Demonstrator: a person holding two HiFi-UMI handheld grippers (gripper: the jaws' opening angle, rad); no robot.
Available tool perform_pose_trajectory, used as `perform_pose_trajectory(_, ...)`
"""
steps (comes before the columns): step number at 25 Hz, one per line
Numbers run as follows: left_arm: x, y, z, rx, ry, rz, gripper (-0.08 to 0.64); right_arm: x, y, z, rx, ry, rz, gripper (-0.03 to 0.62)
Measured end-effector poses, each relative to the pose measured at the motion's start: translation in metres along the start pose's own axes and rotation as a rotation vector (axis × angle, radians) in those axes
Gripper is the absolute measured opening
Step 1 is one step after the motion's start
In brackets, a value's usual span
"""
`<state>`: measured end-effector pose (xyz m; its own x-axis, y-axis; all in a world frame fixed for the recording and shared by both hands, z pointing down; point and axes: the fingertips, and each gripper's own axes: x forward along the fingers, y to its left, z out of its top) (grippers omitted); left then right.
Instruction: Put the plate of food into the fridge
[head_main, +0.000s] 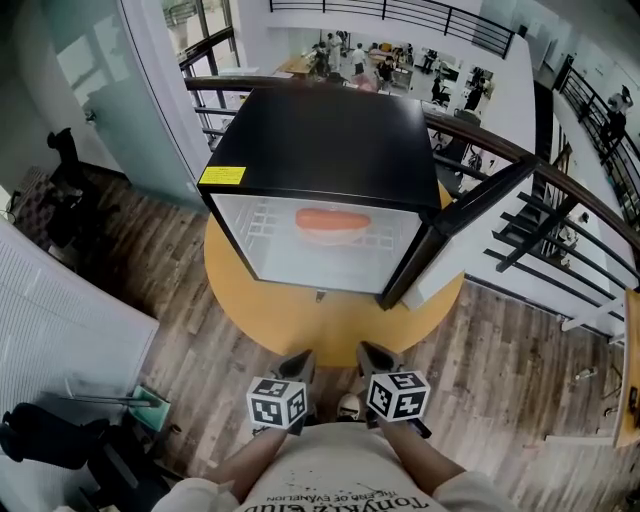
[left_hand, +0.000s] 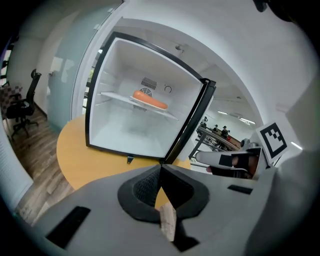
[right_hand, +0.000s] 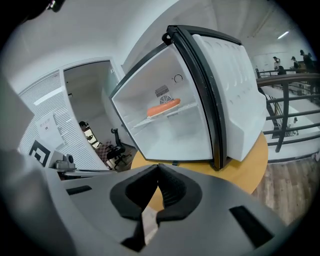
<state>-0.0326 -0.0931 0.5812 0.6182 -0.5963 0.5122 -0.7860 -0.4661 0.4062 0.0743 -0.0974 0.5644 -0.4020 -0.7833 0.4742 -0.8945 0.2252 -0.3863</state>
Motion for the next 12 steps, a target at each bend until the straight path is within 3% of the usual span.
perform_pose_trajectory(12,-0.002,-0.005,-0.004,0.016,-0.004,0.013,0.023,-0.009,-0.003,-0.017,0.002,0.021,-0.019,0.026)
